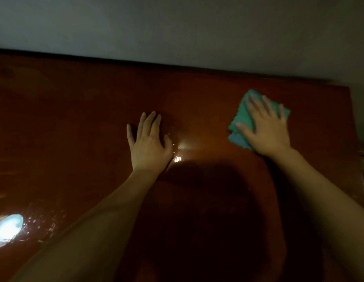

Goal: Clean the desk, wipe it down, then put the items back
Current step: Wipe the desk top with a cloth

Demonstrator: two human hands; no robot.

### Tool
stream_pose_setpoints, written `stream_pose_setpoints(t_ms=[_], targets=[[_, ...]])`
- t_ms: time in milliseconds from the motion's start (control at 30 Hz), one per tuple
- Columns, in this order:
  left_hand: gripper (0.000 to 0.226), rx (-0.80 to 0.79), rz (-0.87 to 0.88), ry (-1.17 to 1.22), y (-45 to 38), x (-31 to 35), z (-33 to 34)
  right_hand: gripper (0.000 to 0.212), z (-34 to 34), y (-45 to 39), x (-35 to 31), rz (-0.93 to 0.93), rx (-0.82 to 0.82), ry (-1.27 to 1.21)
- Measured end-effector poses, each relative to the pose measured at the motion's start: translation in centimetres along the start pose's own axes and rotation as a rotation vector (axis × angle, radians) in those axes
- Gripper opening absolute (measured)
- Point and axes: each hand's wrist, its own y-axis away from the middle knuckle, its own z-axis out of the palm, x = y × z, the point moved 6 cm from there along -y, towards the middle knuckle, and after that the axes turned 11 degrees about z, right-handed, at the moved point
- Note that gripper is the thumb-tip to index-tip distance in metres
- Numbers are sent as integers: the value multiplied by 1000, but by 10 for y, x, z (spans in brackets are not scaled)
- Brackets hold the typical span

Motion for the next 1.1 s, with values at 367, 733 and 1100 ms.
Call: stream_pose_setpoints(t_ms=[367, 733, 1100], targets=[[60, -29, 99, -43, -4, 8, 5, 73, 1, -71, -104, 39, 22, -50], [56, -33, 113, -63, -4, 12, 8, 82, 2, -3, -4, -89, -2, 24], [59, -26, 78, 29, -20, 72, 33, 71, -2, -76, -72, 81, 33, -37]])
